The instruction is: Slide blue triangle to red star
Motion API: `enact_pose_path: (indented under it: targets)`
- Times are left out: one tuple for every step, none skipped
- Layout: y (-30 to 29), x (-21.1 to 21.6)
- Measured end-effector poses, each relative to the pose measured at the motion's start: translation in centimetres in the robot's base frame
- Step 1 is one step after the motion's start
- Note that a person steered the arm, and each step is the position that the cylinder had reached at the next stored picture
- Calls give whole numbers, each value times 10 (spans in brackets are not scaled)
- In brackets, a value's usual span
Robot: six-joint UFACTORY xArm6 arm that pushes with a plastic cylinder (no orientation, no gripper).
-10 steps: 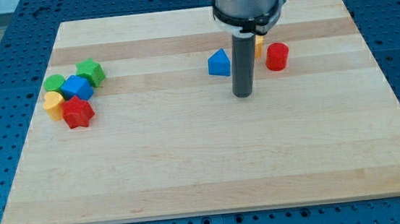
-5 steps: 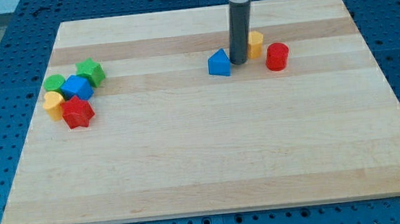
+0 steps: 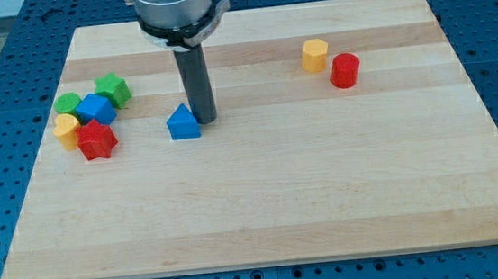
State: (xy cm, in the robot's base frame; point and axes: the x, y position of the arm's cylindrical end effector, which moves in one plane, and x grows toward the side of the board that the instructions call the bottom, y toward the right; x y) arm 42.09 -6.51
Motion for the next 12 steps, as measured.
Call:
enact_pose_path:
  targets:
    - [18,35]
    - [9,45]
    - [-3,34]
    - [-3,34]
    - [-19,39]
    - [-50,29]
    - [-55,26]
    - [-36,48]
    - [1,75]
    - [39,77]
    - [58,56]
    - [58,16]
